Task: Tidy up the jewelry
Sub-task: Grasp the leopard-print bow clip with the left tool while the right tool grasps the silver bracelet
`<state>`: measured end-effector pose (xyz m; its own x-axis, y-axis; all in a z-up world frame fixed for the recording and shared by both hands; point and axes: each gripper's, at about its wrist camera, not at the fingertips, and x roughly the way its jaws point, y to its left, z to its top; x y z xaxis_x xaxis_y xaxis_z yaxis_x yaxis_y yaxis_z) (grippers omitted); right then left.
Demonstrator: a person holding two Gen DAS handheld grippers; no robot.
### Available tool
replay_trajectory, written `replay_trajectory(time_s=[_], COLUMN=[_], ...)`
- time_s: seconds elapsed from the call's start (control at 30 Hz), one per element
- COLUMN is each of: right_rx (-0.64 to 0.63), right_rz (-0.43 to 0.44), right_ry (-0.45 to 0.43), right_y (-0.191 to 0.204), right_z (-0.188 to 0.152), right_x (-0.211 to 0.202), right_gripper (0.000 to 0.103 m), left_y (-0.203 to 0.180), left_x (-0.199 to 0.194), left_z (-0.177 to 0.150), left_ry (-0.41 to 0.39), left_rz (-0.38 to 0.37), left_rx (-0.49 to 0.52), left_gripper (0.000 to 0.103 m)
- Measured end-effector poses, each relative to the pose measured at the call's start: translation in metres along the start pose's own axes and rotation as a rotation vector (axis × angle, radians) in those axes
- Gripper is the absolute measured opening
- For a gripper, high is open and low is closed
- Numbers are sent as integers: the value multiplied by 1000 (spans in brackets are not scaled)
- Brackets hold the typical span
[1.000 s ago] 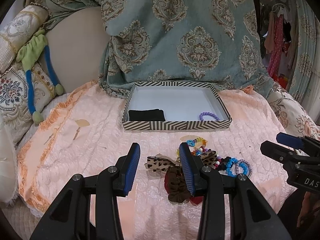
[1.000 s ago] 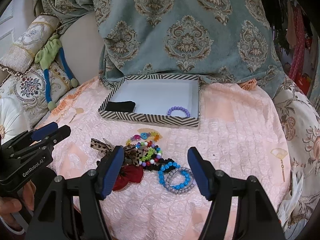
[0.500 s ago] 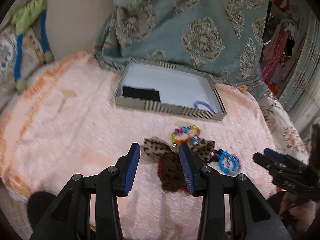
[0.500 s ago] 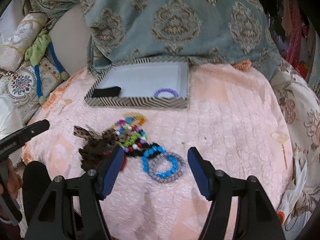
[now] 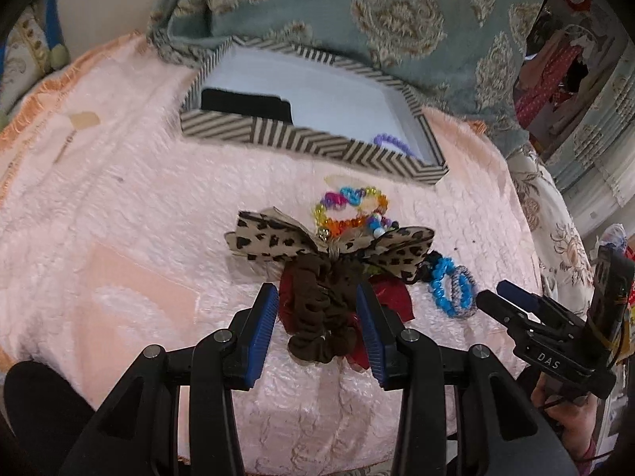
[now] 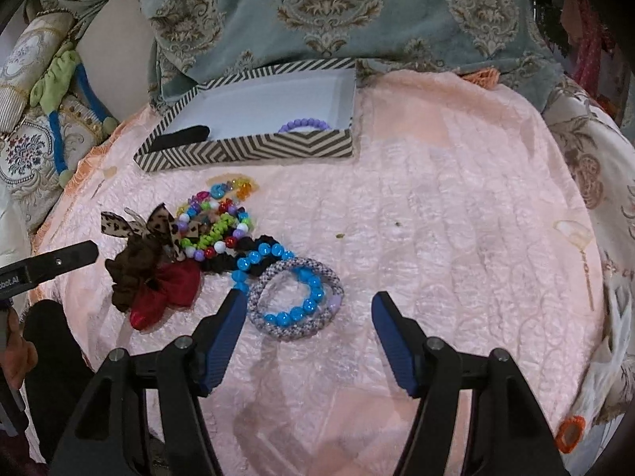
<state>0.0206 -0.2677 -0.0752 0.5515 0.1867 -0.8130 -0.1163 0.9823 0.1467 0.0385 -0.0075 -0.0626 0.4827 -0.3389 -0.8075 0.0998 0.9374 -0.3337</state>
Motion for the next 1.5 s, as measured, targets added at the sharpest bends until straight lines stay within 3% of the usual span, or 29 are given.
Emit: replay_trajectory(time_s=[0.27, 0.33, 0.37, 0.4, 0.47, 0.53, 0.7, 0.8, 0.9, 0.97, 1.03, 1.07, 1.2, 1.27, 1.3, 1.5], right_rx=[23, 20, 25, 30, 37, 30, 44, 15, -26, -34, -28, -25, -25, -2, 7, 18], right_rz=[-9, -3, 9, 20, 42, 44, 99, 88, 66, 31, 22, 24, 39, 78, 99, 155], right_ry=[19, 29, 24, 18, 2, -18, -78, -102, -59, -31, -10, -5, 9, 9, 16, 4], right_y=[-15, -17, -19, -19, -19, -17, -17, -13, -8, -8, -11, -12, -14, -17, -18, -18], right_z=[3, 3, 2, 2, 4, 5, 14, 19, 21, 19, 15, 14, 13, 14, 15, 11], right_x=[19, 26, 28, 29, 25, 18, -11, -22, -15, -7, 1, 4, 19, 27, 30, 21], right_gripper=[56, 36, 30, 22, 15, 7, 7, 6, 7, 14, 35, 36, 36, 25, 11, 7], left_y=[0, 0, -1, -1, -1, 0, 2, 3, 3, 3, 3, 3, 2, 1, 1, 2], left_x=[28, 34, 36, 36, 36, 33, 10, -2, -11, -18, -24, -27, -35, -38, -39, -41], left_z=[3, 3, 3, 3, 4, 5, 8, 12, 13, 13, 14, 14, 17, 18, 19, 19], left_ry=[43, 49, 45, 36, 28, 17, -40, -69, -88, -104, -116, -123, -141, -146, -146, -148], left_rz=[-6, -26, -28, -29, -25, -31, -30, -30, -33, -30, -31, -33, -40, -42, -42, -43], left_rx=[11, 7, 12, 15, 24, 16, 26, 30, 29, 30, 30, 30, 31, 31, 30, 27], left_gripper=[24, 24, 24, 17, 5, 1, 0, 0, 0, 0, 0, 0, 0, 0, 0, 0])
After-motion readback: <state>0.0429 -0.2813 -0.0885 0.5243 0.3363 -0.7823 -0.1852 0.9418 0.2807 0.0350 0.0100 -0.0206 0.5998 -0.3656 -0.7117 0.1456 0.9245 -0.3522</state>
